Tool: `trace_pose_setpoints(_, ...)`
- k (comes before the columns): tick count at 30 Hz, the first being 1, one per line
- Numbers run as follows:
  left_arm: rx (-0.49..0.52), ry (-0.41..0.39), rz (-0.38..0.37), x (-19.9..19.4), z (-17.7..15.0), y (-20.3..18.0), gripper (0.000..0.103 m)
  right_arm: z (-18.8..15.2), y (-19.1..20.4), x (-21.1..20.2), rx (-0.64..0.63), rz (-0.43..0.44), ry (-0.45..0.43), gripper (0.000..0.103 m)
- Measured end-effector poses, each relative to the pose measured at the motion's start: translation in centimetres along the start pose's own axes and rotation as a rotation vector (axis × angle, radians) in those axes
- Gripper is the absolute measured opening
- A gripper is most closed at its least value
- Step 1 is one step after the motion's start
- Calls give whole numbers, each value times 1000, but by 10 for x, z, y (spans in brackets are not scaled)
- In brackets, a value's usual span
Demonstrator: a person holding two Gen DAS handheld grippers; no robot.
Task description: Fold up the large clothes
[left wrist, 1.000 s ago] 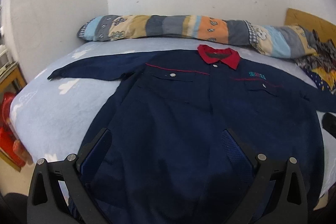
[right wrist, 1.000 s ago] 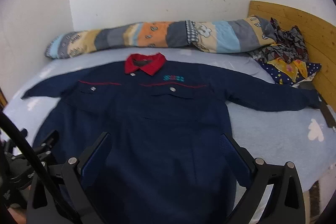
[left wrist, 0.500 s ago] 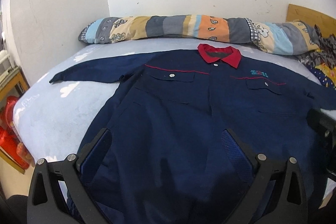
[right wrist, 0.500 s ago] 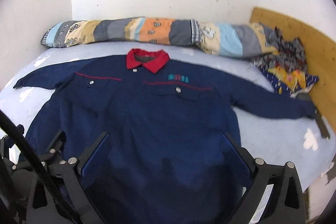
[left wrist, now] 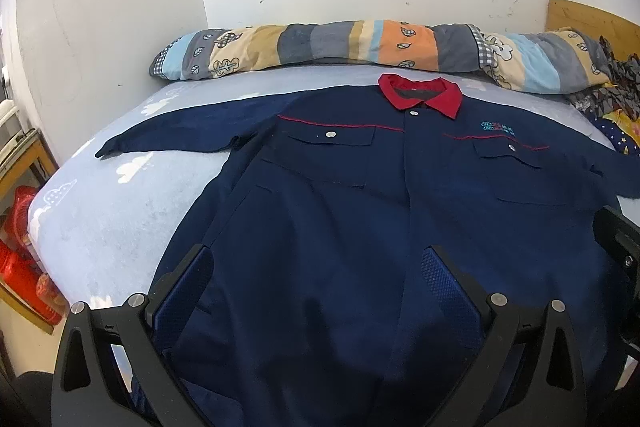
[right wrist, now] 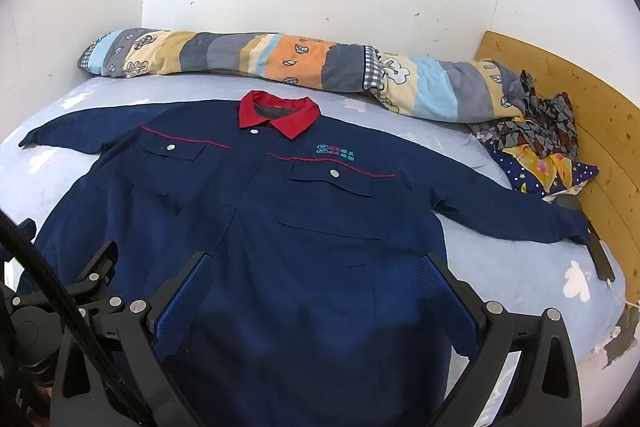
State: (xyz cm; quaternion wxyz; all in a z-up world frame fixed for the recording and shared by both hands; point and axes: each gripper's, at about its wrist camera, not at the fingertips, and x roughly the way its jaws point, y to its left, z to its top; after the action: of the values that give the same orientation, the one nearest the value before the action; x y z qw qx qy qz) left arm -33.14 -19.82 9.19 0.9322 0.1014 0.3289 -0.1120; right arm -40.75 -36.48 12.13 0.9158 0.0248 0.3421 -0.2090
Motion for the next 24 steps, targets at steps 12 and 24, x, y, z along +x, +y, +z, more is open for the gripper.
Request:
trace_pose_setpoints(12,7,-13,6,-2,2,-4,103,-1,-1,-1,3,1,1,103)
trace_pose_setpoints(24,52,-128,34,-27,11,-6,103,11,-41,-14,108,5,-92,103)
